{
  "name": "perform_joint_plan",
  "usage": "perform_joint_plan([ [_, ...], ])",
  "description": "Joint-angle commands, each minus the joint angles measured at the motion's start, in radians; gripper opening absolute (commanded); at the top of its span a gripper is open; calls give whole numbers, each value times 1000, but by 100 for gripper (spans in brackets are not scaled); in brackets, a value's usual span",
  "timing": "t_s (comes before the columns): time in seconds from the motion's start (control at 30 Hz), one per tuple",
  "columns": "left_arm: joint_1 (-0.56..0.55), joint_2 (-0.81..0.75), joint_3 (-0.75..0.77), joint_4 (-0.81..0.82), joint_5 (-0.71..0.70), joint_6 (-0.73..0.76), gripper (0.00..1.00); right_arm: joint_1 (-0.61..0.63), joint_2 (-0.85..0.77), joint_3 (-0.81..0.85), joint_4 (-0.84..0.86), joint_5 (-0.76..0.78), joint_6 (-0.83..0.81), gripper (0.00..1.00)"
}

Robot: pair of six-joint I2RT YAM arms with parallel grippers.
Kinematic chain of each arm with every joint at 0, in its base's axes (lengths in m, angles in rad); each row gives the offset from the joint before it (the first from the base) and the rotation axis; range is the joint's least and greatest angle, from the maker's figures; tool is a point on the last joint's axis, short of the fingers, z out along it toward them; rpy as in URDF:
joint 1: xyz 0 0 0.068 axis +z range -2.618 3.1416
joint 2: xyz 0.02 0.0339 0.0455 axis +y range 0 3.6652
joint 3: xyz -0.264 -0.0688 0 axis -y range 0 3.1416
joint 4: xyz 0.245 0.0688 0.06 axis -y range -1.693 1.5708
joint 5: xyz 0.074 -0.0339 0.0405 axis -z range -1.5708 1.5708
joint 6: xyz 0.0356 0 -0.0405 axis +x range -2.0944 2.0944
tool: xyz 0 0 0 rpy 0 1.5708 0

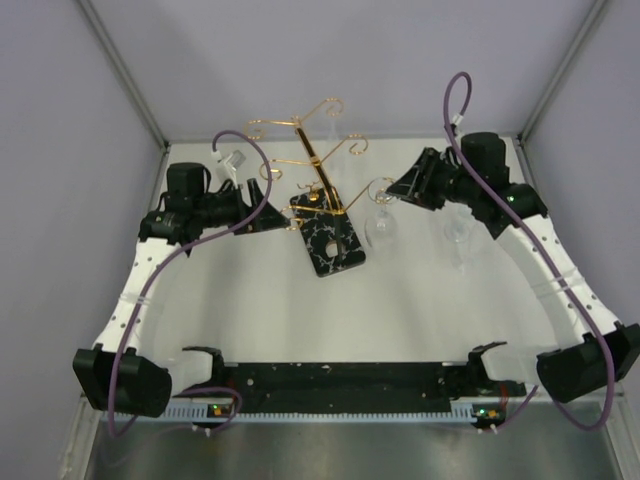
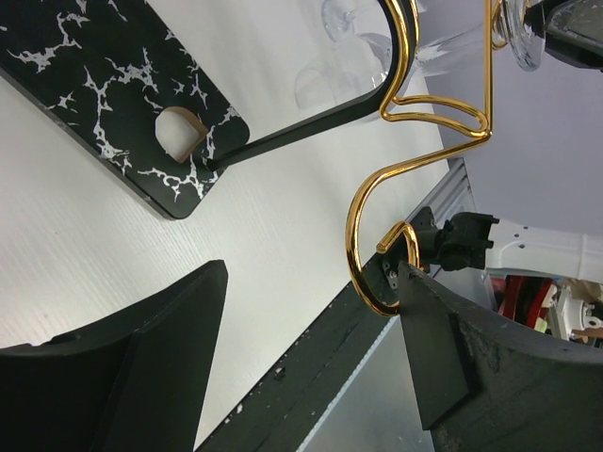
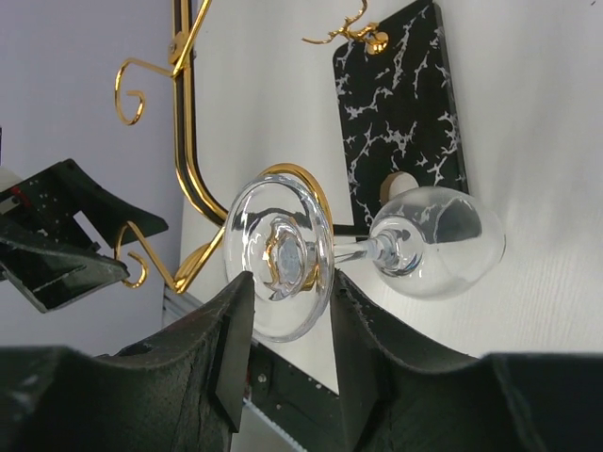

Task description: Take the wine glass off the wine glass rack

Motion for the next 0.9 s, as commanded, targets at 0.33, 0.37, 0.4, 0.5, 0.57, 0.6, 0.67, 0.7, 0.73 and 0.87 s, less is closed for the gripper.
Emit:
perform_joint_plan([
  [0.33, 3, -11, 12, -11, -38, 43, 77, -12, -53, 82, 23, -25, 18, 33],
  [0.37, 3, -12, 13, -12, -37, 43, 77, -12, -53, 82, 23, -26, 19, 33],
  [0.4, 3, -9, 13, -11, -38, 43, 77, -12, -51, 81, 24, -26, 22, 33],
  [0.5, 3, -11, 12, -11, -38, 45, 77, -13, -46, 72, 32, -28, 29, 32],
  [0.57, 3, -12, 9, -11, -40, 46, 77, -12, -46, 58, 49, -34, 37, 31],
  [0.6, 3, -12, 9, -11, -38, 46, 77, -12, -46, 49, 55, -37, 40, 31],
  [0.67, 3, -12, 6, -12, -40, 46, 77, -13, -43, 35, 70, -42, 46, 28],
  [0.7, 3, -14, 6, -14, -41, 46, 77, -13, -43, 27, 78, -45, 52, 27],
  [0.73, 3, -14, 9, -15, -43, 48, 77, -13, -45, 21, 87, -46, 58, 26],
  [0.87, 3, -17, 10, -22, -46, 49, 77, -13, -45, -5, 129, -52, 77, 25],
])
